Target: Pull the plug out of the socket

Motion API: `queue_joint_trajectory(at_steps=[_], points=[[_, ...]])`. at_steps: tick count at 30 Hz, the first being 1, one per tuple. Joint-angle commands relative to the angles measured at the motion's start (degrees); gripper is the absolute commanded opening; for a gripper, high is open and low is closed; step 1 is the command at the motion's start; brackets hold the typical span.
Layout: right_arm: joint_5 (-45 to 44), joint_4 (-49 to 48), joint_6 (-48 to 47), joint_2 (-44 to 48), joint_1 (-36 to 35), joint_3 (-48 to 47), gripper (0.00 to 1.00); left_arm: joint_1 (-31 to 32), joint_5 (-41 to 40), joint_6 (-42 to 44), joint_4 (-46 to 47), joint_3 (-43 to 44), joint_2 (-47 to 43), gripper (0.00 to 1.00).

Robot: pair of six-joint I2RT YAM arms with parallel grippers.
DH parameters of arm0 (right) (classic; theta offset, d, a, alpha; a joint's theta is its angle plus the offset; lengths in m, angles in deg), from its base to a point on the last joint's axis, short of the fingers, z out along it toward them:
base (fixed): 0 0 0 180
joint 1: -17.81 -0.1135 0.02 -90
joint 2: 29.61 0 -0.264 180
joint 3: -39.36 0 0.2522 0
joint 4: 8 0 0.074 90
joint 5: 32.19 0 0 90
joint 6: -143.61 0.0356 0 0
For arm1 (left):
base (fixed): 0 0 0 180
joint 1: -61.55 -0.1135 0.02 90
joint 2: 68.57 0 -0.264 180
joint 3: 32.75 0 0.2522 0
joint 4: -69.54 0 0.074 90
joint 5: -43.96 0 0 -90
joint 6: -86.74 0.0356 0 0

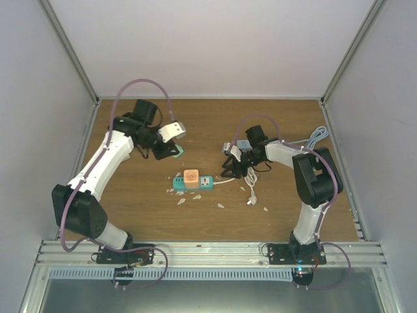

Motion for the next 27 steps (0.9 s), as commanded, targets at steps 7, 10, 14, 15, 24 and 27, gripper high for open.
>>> queue_joint_trajectory(at_steps=[7, 10, 14, 15, 24, 27], points=[[0.8, 5.8, -3.5, -3.5, 0.3, -5.7, 0.51, -25.4, 19.4, -2.3, 6.2, -13.8, -5.4, 0.17], [0.8, 6.7, -3.9, -4.2, 0.4, -6.6, 0.51, -32.6, 20.5, 0.2, 6.7, -17.4, -3.4, 0.17], [0.5, 7.4, -4.7, -4.8, 0.4, -7.4, 0.51, -42.2, 22.7, 2.6, 6.4, -17.9, 1.9, 0.17], [0.3, 7.5, -4.9, -4.9, 0.4, -7.6, 0.51, -43.8, 23.1, 3.3, 6.3, -17.7, 3.4, 0.18], [-0.5, 8.5, -5.4, -5.2, 0.4, -8.1, 0.51, -52.2, 25.4, 4.6, 5.4, -13.9, 17.0, 0.18], [-0.6, 9.0, -5.8, -5.2, 0.4, -7.9, 0.51, -52.4, 25.8, 3.8, 6.6, -14.0, 19.0, 0.18]])
